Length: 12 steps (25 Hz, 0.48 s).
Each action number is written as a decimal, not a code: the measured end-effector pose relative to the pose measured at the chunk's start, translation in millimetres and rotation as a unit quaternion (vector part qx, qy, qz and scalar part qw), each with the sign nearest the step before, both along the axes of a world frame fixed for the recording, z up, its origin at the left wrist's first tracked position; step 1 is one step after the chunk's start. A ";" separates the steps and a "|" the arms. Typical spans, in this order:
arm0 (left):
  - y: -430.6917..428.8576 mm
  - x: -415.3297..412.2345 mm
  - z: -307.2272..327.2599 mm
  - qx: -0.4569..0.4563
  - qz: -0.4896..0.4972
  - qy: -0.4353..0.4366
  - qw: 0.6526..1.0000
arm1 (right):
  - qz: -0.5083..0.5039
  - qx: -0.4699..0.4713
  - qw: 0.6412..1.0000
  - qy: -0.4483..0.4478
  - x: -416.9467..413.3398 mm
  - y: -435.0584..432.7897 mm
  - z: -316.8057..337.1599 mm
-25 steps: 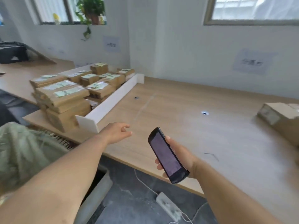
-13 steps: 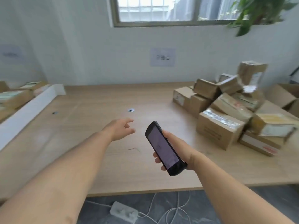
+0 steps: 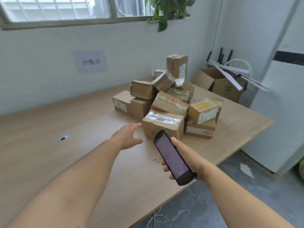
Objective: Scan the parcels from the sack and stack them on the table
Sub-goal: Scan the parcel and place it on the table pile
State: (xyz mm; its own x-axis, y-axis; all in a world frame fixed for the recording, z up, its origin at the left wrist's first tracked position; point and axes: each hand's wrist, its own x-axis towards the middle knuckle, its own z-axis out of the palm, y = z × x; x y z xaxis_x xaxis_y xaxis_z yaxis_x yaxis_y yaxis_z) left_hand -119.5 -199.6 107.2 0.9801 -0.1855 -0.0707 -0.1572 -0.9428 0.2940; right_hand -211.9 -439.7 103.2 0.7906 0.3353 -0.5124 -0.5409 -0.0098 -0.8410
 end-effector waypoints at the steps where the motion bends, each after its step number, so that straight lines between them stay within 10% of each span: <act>1: -10.1 14.9 -0.2 0.010 -0.021 0.002 1.000 | -0.019 0.000 1.000 0.004 6.9 -5.9 -0.5; 12: -70.5 132.9 -42.7 0.164 -0.185 0.030 0.969 | -0.118 -0.010 0.992 0.044 67.2 -28.1 -18.0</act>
State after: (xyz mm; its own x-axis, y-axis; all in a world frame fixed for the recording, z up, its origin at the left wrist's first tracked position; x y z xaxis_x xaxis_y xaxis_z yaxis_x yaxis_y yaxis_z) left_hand 13.4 -270.1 64.6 0.8435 -0.4803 -0.2404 -0.4933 -0.8699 0.0071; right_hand -144.7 -467.8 85.2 0.7973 0.1344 -0.5884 -0.6021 0.1099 -0.7908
